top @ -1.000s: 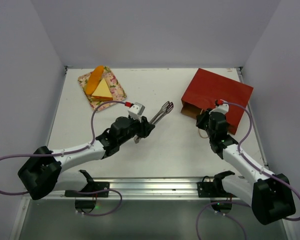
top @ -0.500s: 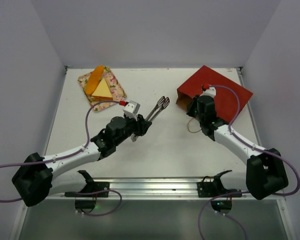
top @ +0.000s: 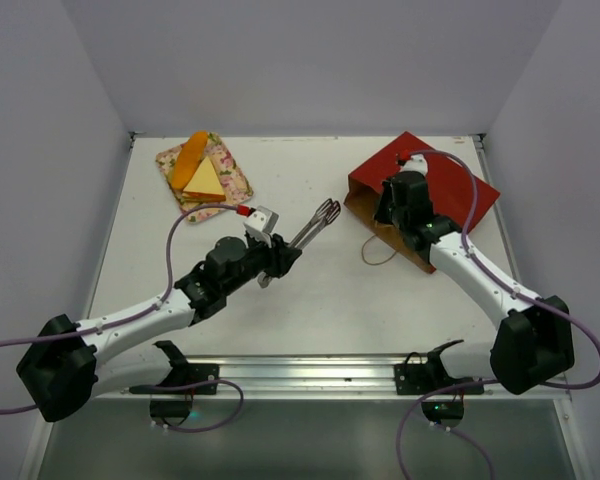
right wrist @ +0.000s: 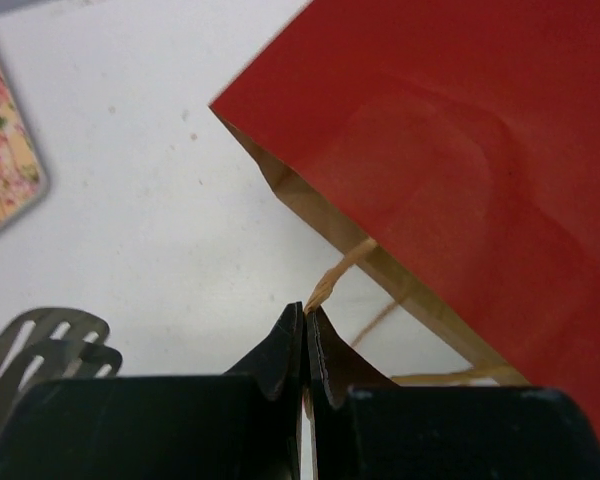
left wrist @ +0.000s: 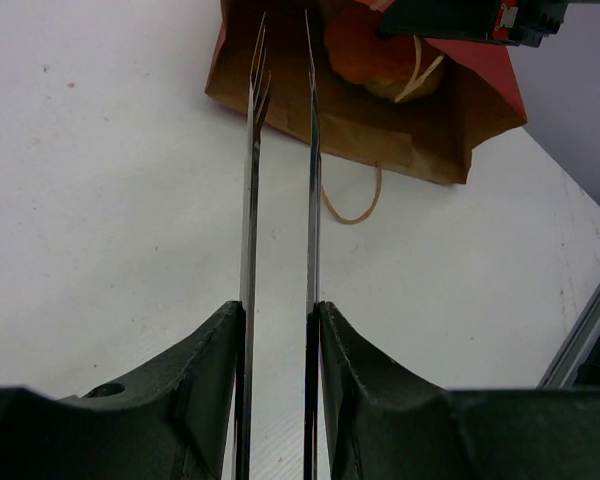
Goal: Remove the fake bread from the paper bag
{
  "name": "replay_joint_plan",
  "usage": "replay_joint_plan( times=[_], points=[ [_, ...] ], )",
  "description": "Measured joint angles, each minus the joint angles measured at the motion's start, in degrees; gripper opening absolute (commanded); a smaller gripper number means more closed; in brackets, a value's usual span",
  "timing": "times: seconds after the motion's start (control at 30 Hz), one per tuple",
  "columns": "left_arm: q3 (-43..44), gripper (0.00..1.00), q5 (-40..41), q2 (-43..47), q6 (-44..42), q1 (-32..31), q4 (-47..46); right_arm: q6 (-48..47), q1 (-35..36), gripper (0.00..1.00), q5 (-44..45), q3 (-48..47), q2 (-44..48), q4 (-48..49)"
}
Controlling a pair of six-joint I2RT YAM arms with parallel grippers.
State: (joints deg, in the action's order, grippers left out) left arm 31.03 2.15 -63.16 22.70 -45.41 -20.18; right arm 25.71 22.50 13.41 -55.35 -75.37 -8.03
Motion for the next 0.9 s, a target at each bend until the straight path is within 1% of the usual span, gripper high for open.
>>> replay_joint_plan(
  times=[0.17,0.27,0.33,0.47,0.53,0.7,0.9],
  points=[
    [0.5,0.39,-0.7,0.0,-1.5,0.0,3.9,-2.2,0.0,0.00,0.2,-2.7,-0.1,-8.0],
    [3.6,0.39,-1.2,-1.2,-3.5,0.0,7.8,-3.0,0.0,0.00,0.5,-4.2,0.0,-11.0],
    [6.6,0.39,-2.2,-3.0,-5.0,0.0,8.9,-3.4,0.0,0.00,0.7,-4.6,0.2,-12.3],
    [12.0,0.39,-5.1,-8.3,-7.4,0.0,8.2,-4.1,0.0,0.00,0.9,-5.4,1.2,-15.7],
    [13.5,0.39,-6.5,-10.6,-7.8,0.0,7.4,-4.3,0.0,0.00,1.0,-6.3,1.8,-17.4],
    [13.9,0.39,-8.7,-14.0,-8.4,0.0,5.9,-4.8,0.0,0.00,2.2,-8.0,3.5,-20.5],
    [13.7,0.40,-10.0,-14.4,-8.3,-1.3,2.4,-5.0,0.0,0.00,3.5,-8.1,4.7,-22.0]
  ],
)
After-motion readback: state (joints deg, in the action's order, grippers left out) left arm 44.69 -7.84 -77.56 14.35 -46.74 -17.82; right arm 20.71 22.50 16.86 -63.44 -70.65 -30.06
